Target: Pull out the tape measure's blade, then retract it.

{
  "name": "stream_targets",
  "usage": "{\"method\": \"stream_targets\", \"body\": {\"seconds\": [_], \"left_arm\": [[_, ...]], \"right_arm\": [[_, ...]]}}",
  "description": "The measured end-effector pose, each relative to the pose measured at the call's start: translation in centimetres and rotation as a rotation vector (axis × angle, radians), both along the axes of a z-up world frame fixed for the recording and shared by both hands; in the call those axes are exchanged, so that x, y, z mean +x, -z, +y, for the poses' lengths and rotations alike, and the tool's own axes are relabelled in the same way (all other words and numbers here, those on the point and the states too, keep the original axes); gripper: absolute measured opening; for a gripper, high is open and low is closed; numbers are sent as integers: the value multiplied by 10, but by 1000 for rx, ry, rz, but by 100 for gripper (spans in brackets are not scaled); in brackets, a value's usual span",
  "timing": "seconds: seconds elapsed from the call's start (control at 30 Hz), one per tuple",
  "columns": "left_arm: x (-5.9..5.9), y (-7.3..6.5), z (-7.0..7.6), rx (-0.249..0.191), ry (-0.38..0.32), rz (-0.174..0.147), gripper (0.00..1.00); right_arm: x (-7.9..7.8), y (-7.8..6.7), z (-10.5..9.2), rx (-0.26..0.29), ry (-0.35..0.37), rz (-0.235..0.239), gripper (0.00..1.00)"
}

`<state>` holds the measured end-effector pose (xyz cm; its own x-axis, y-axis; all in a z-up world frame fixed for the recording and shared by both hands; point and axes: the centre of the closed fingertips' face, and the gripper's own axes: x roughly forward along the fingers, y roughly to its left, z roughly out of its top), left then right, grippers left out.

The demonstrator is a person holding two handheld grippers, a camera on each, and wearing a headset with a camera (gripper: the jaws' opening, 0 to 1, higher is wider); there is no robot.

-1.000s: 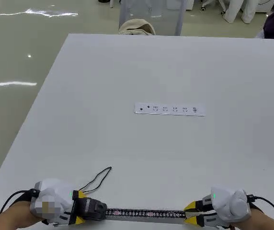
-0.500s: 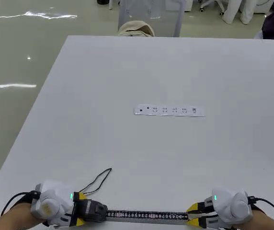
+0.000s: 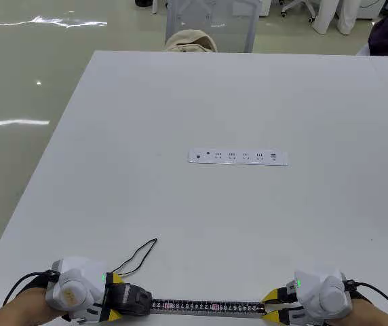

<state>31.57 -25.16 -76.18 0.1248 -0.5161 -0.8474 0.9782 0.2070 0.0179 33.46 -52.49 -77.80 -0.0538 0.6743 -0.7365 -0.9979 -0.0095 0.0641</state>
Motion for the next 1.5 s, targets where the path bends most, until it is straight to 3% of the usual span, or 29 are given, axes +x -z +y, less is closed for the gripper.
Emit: {"method": "stream_targets", "body": {"seconds": [0.67, 1.2, 1.5], "left_arm": [[0, -1, 1, 3, -11, -12, 30], [0, 0, 0, -2, 0, -20, 32], [-6, 4, 9, 23, -4, -12, 35]], "right_arm": [[-1, 0, 1, -24, -7, -60, 16], [0, 0, 1, -18, 17, -37, 20], [0, 1, 1, -18, 23, -36, 25]]}}
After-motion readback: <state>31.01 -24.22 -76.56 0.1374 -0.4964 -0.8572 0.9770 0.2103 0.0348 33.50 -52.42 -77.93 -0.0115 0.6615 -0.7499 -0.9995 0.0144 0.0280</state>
